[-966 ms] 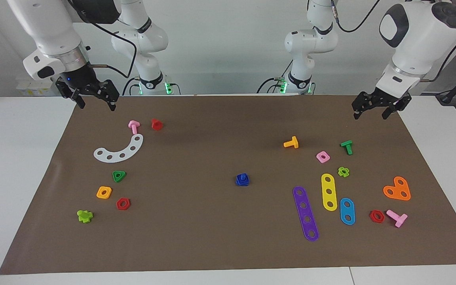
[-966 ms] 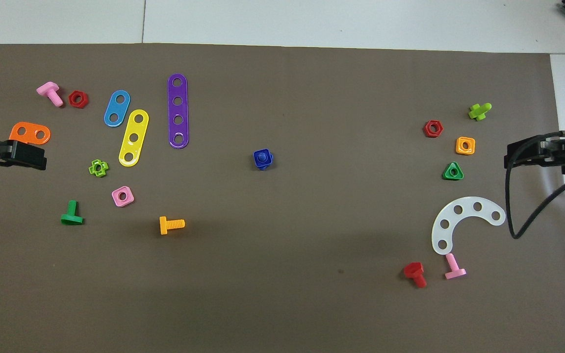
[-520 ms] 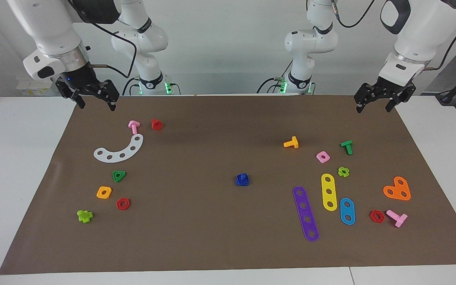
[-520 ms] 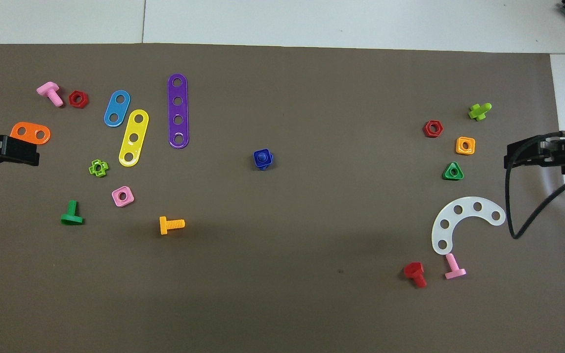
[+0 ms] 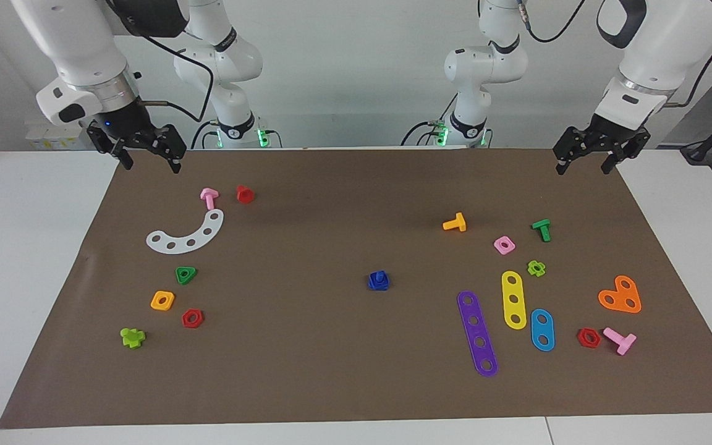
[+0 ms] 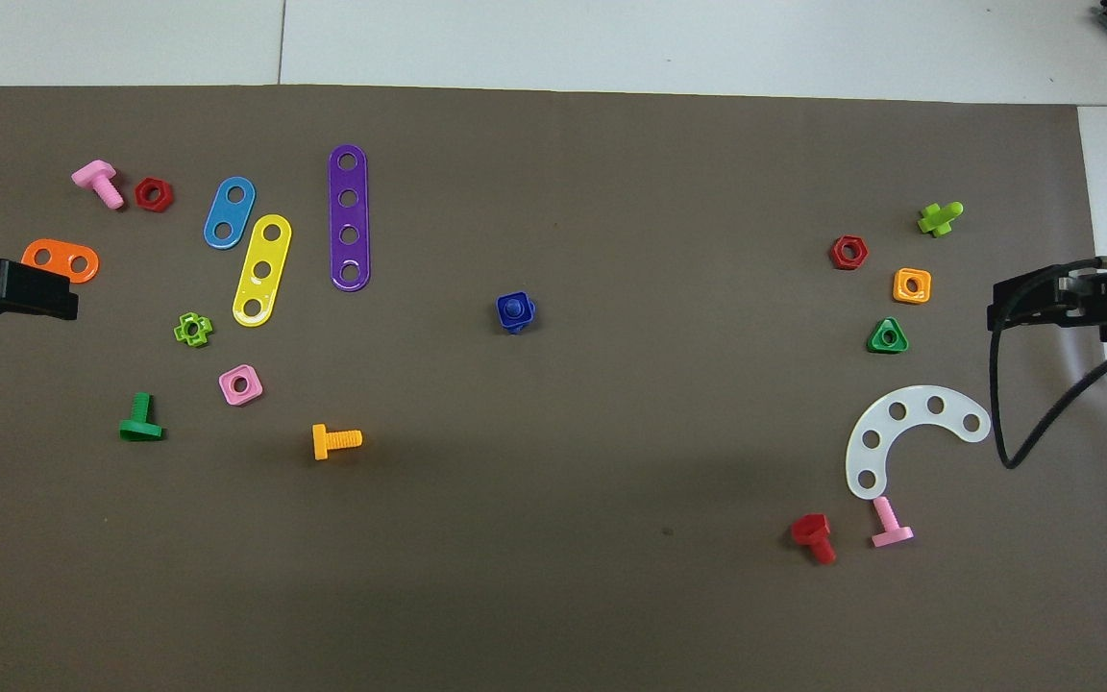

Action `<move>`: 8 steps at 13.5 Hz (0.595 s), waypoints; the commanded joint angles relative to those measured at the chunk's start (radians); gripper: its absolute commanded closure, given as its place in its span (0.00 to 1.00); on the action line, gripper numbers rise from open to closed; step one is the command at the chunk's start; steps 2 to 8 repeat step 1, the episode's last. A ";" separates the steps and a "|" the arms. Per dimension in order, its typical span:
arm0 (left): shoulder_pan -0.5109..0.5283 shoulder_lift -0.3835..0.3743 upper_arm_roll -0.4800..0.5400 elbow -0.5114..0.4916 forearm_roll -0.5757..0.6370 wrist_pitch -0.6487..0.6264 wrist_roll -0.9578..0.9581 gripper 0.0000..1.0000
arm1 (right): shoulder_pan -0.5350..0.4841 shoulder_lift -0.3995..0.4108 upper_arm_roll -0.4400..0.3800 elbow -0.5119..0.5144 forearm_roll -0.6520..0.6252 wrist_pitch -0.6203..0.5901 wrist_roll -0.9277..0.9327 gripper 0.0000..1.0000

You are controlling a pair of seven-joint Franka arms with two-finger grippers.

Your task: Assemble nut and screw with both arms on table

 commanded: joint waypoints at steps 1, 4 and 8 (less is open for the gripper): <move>0.005 -0.007 0.010 0.007 -0.015 -0.026 -0.003 0.00 | -0.006 -0.027 0.006 -0.031 0.011 0.009 0.010 0.00; 0.005 -0.007 0.010 0.007 -0.015 -0.026 -0.003 0.00 | -0.006 -0.027 0.006 -0.031 0.011 0.009 0.010 0.00; 0.005 -0.007 0.010 0.007 -0.015 -0.026 -0.003 0.00 | -0.006 -0.027 0.006 -0.031 0.011 0.009 0.010 0.00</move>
